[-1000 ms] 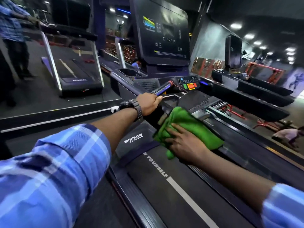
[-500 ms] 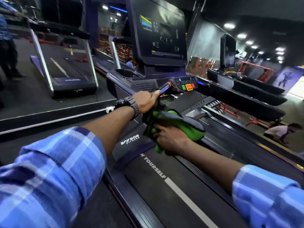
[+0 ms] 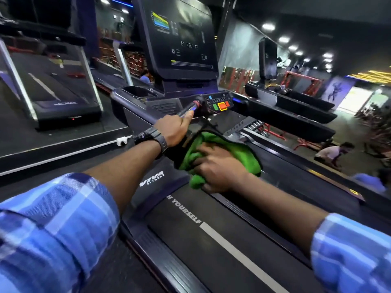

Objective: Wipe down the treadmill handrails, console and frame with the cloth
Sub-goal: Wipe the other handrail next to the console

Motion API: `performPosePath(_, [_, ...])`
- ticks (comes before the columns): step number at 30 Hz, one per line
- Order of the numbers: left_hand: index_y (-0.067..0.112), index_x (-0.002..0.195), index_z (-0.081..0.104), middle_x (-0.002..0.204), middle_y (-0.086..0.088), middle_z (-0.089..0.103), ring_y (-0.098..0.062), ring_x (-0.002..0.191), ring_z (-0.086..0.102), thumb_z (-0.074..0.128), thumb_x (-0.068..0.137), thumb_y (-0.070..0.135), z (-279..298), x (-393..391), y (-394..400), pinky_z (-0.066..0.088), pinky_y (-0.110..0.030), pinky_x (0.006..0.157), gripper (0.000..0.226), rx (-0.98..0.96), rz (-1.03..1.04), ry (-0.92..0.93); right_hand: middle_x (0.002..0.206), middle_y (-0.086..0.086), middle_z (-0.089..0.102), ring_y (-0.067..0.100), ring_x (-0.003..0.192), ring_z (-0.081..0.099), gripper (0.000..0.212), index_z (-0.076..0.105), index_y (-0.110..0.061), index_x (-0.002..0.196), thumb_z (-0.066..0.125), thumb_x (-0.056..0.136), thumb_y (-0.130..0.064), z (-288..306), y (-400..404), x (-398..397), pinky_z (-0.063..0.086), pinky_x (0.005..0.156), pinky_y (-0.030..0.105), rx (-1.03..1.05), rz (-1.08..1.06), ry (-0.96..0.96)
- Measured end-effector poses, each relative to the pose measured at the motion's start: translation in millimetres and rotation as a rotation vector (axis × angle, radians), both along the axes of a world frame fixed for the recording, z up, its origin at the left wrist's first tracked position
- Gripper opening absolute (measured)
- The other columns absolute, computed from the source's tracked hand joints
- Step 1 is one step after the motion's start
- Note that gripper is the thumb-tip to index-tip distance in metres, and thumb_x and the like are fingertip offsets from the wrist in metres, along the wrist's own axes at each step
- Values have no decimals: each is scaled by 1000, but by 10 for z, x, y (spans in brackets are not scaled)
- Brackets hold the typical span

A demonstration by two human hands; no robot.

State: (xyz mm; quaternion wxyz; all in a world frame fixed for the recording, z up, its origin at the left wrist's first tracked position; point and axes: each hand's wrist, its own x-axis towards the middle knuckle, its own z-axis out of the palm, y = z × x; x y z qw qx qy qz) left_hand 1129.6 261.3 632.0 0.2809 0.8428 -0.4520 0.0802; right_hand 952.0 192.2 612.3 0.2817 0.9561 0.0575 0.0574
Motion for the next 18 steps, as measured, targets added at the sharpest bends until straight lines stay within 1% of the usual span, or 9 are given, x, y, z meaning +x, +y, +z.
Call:
performPosePath(2, [2, 102, 65, 113, -32, 59, -43, 105, 57, 14, 96, 56, 82, -162, -50, 42, -39, 83, 75, 1, -14, 13, 104, -12, 69, 28, 108, 54, 42, 72, -26, 94, 45, 70, -46, 76, -104, -109, 49, 85, 35, 110, -112, -167])
performPosePath(4, [1, 102, 66, 114, -32, 59, -42, 107, 57, 14, 96, 57, 143, -348, -126, 43, -39, 89, 76, 3, -35, 2, 112, -7, 67, 30, 106, 58, 49, 69, -27, 103, 37, 71, -48, 141, -107, -114, 47, 93, 42, 192, -176, -162])
performPosePath(6, [0, 99, 66, 112, -30, 61, -41, 107, 58, 12, 95, 59, 142, -467, -208, 43, -39, 93, 80, 14, -39, -21, 110, -3, 67, 28, 109, 59, 50, 70, -25, 102, 34, 73, -45, 138, -119, -176, 38, 104, 45, 180, -133, -56])
performPosePath(9, [5, 86, 65, 106, -28, 63, -41, 102, 60, 5, 86, 72, 82, -574, -296, 46, -43, 93, 90, 26, -26, -34, 113, -10, 71, 27, 124, 54, 53, 75, -25, 102, 37, 68, -41, 180, -166, -606, 33, 112, 38, 233, -82, 21])
performPosePath(11, [8, 78, 62, 102, -28, 63, -41, 97, 61, 5, 83, 74, 65, -669, -305, 48, -42, 89, 88, 35, -21, -50, 117, -12, 70, 22, 134, 45, 56, 75, -26, 104, 37, 67, -41, 223, -247, -998, 31, 113, 30, 370, -80, 31])
performPosePath(13, [9, 70, 56, 99, -28, 63, -41, 94, 61, 10, 87, 71, 61, -805, -303, 47, -40, 82, 80, 53, -9, -84, 122, -13, 67, 13, 136, 42, 54, 75, -31, 106, 40, 66, -41, 266, -363, -1398, 30, 112, 26, 542, -124, 8])
performPosePath(15, [8, 63, 49, 95, -27, 64, -40, 90, 62, 13, 88, 70, 53, -968, -309, 47, -39, 78, 76, 83, 21, -107, 123, -10, 67, 9, 129, 50, 43, 76, -33, 100, 50, 66, -34, 341, -467, -1720, 38, 108, 32, 851, -167, -4])
performPosePath(17, [7, 65, 51, 96, -25, 65, -38, 89, 63, 16, 88, 71, 72, -1162, -337, 47, -37, 76, 77, 123, 52, -128, 96, -6, 71, 11, 99, 62, 28, 77, -29, 76, 56, 65, -14, 384, -610, -1996, 47, 91, 31, 1218, -186, 3])
performPosePath(18, [6, 72, 56, 100, -25, 65, -38, 91, 63, 20, 88, 71, 84, -1278, -362, 46, -36, 76, 75, 152, 69, -138, 78, -5, 66, 11, 80, 59, 21, 72, -25, 63, 56, 63, -11, 407, -677, -2117, 46, 77, 30, 1353, -227, -51])
